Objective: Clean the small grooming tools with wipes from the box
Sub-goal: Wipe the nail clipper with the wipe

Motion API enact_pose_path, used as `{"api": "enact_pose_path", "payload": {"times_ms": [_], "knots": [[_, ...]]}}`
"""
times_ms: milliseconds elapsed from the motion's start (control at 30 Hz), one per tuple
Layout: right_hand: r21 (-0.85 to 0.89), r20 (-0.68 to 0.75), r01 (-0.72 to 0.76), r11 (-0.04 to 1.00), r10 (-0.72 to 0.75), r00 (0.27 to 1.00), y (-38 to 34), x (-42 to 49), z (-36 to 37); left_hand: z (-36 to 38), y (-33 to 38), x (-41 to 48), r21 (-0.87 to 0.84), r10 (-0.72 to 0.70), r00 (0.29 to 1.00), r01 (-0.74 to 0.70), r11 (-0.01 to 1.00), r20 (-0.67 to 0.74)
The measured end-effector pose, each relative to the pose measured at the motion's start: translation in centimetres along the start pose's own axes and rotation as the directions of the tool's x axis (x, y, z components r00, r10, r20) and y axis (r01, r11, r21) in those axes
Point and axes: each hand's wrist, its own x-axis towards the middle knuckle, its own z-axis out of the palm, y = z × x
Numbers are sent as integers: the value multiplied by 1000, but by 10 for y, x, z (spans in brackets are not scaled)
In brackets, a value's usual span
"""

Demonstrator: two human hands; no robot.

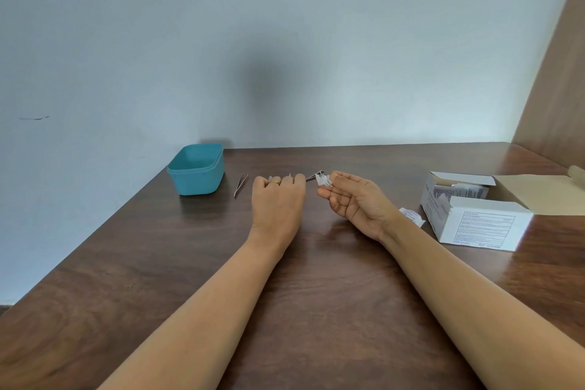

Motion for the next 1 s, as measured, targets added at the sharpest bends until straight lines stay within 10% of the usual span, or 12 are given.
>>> {"api": "enact_pose_path", "payload": {"times_ms": [500,1000], "knots": [[40,0,72,997,-72,997,6,6,-4,1,3,1,-82,-49,998,52,995,38],[11,9,129,992,-130,992,7,4,-2,9,20,-7,-561,-78,985,150,814,151]]}}
